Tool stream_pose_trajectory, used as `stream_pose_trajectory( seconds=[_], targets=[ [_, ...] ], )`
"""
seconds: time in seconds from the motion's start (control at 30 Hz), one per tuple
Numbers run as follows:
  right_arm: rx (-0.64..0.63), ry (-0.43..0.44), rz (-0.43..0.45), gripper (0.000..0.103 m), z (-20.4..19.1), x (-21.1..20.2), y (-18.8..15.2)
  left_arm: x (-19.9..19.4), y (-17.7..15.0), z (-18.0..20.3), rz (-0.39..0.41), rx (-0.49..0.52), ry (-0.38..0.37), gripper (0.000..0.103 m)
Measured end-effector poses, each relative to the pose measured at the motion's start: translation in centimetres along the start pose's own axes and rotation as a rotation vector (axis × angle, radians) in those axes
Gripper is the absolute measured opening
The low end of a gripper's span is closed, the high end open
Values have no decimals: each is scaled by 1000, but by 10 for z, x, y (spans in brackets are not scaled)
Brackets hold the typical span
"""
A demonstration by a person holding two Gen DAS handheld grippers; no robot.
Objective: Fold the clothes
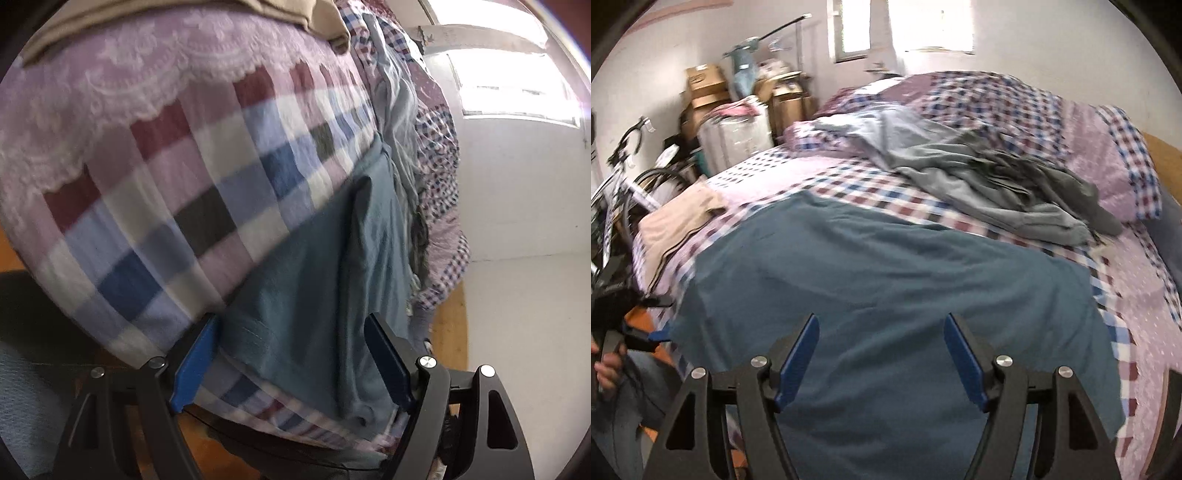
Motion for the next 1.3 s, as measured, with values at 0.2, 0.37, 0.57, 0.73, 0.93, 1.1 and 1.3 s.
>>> stream_pose_trajectory(
  seconds=[0.2, 0.37, 0.57, 0.73, 0.93, 1.1, 1.3],
  targets=[
    [-132, 126, 26, 74, -76, -1, -11, 0, -2, 11, -24, 12, -100, 82],
    [-332, 220, 0, 74, -150, 8, -37, -5, -1, 24, -4, 41, -191, 82],
    [-530, 251, 6, 74, -197, 15, -68, -8, 7, 23, 33, 29, -159, 82],
    [-549, 251, 42, 74, -212, 17, -71, -7, 8, 20, 26, 12, -167, 82],
    [-568, 220, 111, 73, -234, 23, -71, -12, 7, 32, 31, 35, -281, 82],
    [-589, 224, 112, 72, -254, 36, -77, -14, 7, 34, 32, 32, -313, 82],
    [-544, 174, 129, 60, -259, 51, -68, -15, 8, 31, 35, 22, -324, 82]
  ],
)
Point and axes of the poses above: each gripper's, at about its wrist camera, not at the fingertips, and x roughly the way its jaws point, z to its right, y to its top, the point moved 2 cm from there along x, roughly the way its jaws point, and after that the axes turned 7 degrees about -y, right-handed, at the moved point
